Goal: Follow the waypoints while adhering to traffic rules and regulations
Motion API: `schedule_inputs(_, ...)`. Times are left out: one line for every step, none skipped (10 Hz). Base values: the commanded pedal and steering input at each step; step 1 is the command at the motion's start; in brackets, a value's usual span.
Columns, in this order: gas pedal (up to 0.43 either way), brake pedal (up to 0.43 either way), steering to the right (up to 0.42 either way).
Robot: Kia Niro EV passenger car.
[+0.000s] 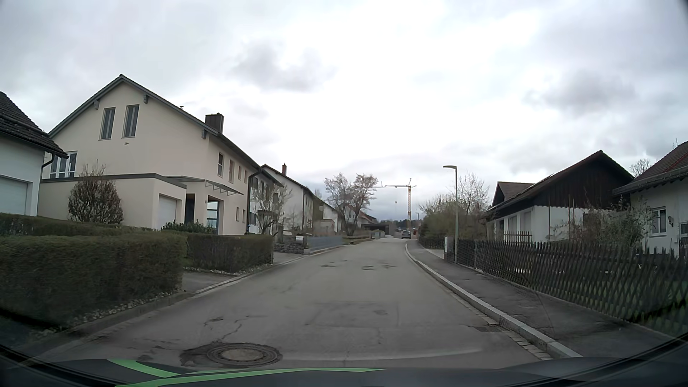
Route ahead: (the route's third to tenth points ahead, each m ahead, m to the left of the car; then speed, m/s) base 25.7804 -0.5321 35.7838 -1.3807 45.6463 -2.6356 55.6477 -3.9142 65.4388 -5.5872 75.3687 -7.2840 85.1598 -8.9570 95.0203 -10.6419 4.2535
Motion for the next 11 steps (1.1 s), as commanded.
schedule_inputs(0.189, 0.000, 0.047)
schedule_inputs(0.189, 0.000, 0.039)
schedule_inputs(0.189, 0.000, 0.033)
schedule_inputs(0.189, 0.000, 0.032)
schedule_inputs(0.189, 0.000, 0.032)
schedule_inputs(0.189, 0.000, 0.033)
schedule_inputs(0.189, 0.000, 0.034)
schedule_inputs(0.189, 0.000, 0.035)
schedule_inputs(0.189, 0.000, 0.035)
schedule_inputs(0.189, 0.000, 0.035)
schedule_inputs(0.189, 0.000, 0.035)
